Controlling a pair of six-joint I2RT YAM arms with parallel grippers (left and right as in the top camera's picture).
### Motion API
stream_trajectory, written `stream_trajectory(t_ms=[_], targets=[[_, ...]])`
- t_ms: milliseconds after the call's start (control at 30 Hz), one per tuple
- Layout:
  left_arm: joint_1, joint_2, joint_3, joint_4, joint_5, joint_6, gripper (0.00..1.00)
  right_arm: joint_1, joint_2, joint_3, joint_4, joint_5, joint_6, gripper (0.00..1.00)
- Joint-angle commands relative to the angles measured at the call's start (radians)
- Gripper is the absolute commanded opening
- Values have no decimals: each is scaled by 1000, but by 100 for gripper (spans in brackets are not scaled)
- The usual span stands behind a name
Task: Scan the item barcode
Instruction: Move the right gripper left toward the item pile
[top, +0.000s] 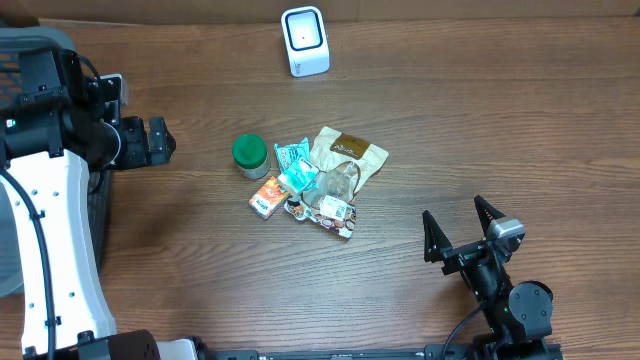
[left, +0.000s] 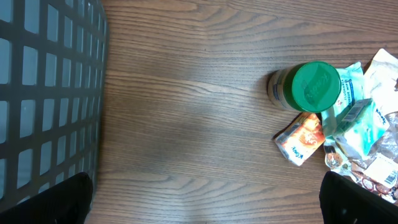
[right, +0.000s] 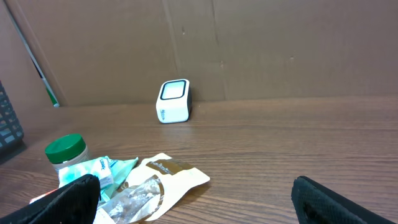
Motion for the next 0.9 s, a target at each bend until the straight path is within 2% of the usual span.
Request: stream_trajectory(t_ms=[0,400,467,567,667,867], targets=[[5,0,-6,0,18,16,100,-2,-12,-10,4,-5,3,100],[5,0,-6,0,18,16,99,-2,-12,-10,39,-10,5,100],[5,0,-6,0,18,16,100,-2,-12,-10,61,-78,39,100],[5,0,-6,0,18,16,100,-2,-12,-5,96,-293,60,100],[5,0,-6,0,18,16,100,-2,-2,27,61,-339,117,100],[5,0,-6,0,18,16,100,-2,101,175,-39,-435,116,100]])
